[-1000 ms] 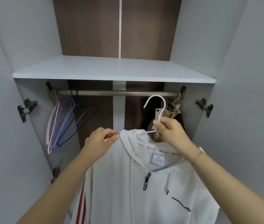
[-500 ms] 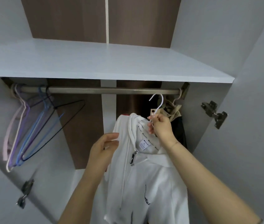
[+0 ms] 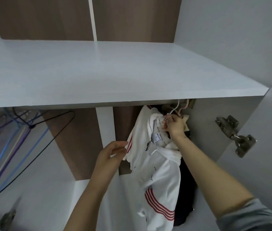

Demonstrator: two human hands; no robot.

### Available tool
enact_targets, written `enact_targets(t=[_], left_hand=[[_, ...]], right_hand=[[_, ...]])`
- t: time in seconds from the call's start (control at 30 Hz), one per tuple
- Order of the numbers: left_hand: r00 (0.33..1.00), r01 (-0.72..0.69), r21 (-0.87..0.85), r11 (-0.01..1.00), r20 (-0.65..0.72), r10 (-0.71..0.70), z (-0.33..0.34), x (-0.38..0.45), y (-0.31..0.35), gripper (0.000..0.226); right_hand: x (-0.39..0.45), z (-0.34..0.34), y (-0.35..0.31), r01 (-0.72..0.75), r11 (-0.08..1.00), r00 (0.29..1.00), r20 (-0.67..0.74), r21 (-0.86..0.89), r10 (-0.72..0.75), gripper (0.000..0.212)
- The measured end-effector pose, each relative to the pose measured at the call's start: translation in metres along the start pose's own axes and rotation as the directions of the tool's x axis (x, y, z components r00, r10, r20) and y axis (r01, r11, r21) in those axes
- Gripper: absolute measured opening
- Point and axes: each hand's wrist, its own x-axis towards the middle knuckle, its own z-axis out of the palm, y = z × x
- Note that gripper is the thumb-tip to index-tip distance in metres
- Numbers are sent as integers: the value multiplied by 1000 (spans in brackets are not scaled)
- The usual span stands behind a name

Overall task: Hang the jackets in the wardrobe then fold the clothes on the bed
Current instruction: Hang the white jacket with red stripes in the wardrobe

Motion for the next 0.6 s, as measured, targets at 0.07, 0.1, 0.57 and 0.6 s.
enact_targets(t=[0.07,0.1,0.57,0.6], left_hand=[[999,6,-8,1000,32,-6,6,1,-1,24],[999,16,-17,1000,52,-15,9,1,-2,24],[870,156,-144,977,489,-67,9,-84,-11,22],[849,172,-133,976,523,-78,7,-97,-16,23]], right_hand=[[-6,-3,1,-11,1000,1000,-4,-4,11,24],[-14,-6,-1,-4,1000,1000,-11,-26,4,22],[-294,-72,15,-100,981,992,-61,165,111,26],[-315,-76,20,-123,977,987,-86,175,140,26]])
